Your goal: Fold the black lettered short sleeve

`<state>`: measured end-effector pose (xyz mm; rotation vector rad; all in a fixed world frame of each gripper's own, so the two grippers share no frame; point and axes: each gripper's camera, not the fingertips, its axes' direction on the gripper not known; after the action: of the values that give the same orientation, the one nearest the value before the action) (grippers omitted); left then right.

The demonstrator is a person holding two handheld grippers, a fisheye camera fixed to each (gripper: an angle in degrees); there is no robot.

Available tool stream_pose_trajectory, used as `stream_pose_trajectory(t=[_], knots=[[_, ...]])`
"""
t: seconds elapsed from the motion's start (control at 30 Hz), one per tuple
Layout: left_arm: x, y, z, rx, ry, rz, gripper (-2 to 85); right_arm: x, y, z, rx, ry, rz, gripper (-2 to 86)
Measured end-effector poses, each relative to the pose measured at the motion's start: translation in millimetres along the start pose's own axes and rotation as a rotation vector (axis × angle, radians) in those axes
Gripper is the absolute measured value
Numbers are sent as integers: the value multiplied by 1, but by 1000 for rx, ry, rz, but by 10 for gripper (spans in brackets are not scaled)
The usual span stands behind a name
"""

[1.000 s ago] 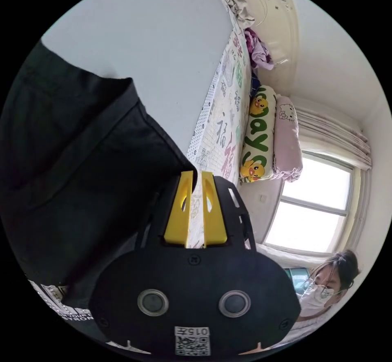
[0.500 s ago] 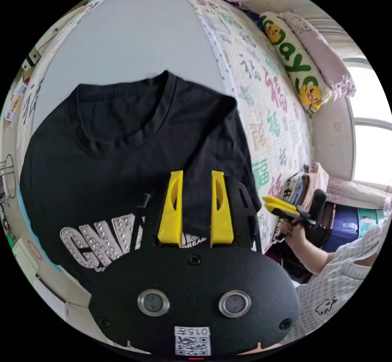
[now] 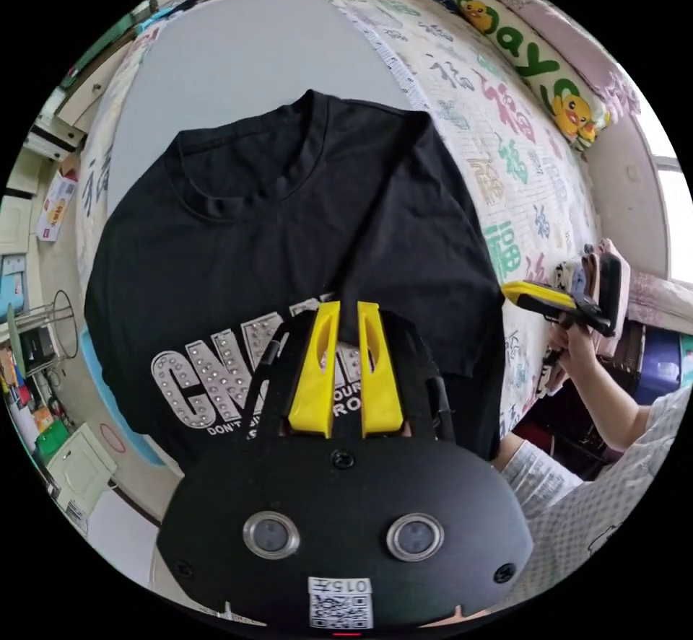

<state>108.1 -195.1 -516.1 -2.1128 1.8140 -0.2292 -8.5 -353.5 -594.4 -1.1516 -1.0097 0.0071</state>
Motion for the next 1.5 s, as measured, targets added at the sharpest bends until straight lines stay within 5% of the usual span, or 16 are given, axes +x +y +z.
stream_pose_trajectory(t=[0.27, 0.67, 0.83, 1.2, 1.5], knots=[[98, 78, 22, 31, 161, 184, 61, 4, -26, -71, -3, -12, 12, 64], [60, 149, 30, 0, 127, 31, -4, -16, -90, -161, -81, 152, -59, -2], [19, 198, 6, 63, 279, -88, 2, -34, -83, -234, -43, 274, -29, -1], [-270, 448, -80, 526, 511, -851, 72, -160, -67, -316, -81, 189, -54, 7], [-477, 547, -59, 651, 791, -1120, 105, -399, -249, -238, -146, 119, -336, 29]])
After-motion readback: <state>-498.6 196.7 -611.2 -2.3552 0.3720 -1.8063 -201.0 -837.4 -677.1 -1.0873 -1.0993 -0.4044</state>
